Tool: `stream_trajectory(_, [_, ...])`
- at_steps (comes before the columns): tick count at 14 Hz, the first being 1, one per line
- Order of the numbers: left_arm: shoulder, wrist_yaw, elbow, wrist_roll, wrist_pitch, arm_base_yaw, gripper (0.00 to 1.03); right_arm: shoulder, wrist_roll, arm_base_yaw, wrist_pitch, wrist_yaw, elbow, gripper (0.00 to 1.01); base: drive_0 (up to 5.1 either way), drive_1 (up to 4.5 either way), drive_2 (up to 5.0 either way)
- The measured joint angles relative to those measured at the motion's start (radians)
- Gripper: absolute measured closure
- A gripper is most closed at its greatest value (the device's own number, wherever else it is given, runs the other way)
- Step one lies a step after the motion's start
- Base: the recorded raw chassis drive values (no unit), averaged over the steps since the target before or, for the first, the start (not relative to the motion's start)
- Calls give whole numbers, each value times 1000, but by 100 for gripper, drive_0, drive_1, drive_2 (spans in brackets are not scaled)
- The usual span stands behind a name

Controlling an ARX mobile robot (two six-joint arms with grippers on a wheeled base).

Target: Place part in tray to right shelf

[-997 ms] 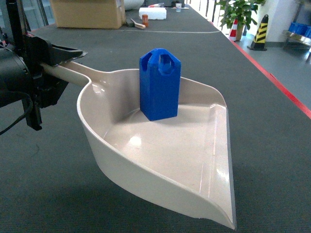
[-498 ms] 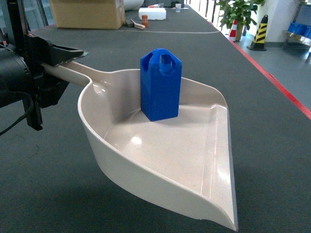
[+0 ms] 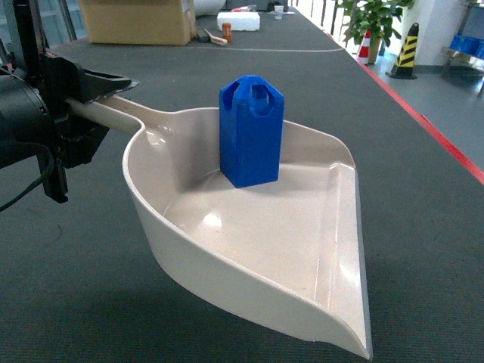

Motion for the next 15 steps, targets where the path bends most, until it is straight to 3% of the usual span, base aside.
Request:
stream_trajectory(2, [0, -1, 0, 0, 0, 0, 91, -51, 0, 0, -1, 0, -35, 99, 0, 0, 0])
stream_trajectory(15, [0, 0, 0, 0, 0, 0, 91, -398, 0, 0, -356, 0, -35, 99, 0, 0, 0])
